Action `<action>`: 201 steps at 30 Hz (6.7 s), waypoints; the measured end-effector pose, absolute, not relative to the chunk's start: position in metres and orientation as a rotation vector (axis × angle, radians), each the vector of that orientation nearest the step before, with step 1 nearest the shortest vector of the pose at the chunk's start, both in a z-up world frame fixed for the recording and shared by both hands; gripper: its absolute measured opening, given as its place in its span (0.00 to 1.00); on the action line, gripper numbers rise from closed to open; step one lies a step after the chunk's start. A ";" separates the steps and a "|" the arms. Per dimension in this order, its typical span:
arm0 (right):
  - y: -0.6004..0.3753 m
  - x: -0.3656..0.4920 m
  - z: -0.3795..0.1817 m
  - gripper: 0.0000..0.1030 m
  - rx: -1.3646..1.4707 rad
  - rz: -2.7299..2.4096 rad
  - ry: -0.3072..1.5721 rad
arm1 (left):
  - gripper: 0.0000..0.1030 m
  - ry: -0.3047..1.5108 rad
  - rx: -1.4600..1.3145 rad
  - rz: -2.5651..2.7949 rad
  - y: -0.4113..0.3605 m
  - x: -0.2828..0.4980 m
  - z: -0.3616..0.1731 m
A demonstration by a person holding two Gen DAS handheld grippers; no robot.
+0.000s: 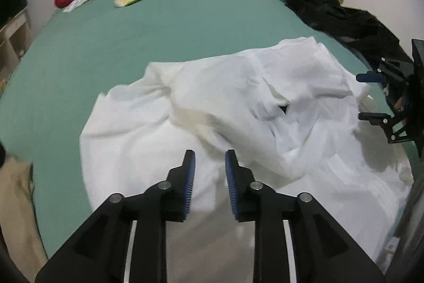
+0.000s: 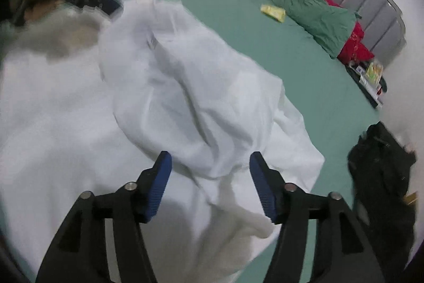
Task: Fold large clothes
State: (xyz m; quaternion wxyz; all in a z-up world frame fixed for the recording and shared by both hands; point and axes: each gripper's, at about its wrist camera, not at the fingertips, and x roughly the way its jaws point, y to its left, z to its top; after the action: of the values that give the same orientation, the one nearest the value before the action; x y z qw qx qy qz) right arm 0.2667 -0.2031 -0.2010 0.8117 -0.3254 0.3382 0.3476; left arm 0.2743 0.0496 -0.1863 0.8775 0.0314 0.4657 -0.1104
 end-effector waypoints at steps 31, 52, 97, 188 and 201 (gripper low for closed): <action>-0.199 0.211 -0.190 0.66 -0.124 0.650 0.898 | 0.36 0.921 -0.194 -0.142 0.047 0.213 -0.176; -0.323 0.156 -0.248 0.66 0.069 0.361 1.143 | 0.63 0.986 -0.163 0.144 0.131 0.088 -0.196; -0.378 0.166 -0.244 0.45 0.274 0.243 1.235 | 0.43 1.172 -0.359 0.040 0.144 0.075 -0.203; -0.337 0.338 -0.188 0.33 0.070 0.150 0.838 | 0.59 0.751 -0.456 0.211 0.202 0.271 -0.163; -0.261 0.244 -0.216 0.73 0.127 0.512 0.971 | 0.60 1.022 -0.370 -0.207 0.072 0.232 -0.191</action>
State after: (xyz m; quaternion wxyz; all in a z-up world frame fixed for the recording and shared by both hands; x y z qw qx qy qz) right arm 0.2444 -0.2611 -0.2158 0.8513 0.0603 0.4610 0.2431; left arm 0.2320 0.0724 -0.1909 0.8509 -0.1757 0.4852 -0.0982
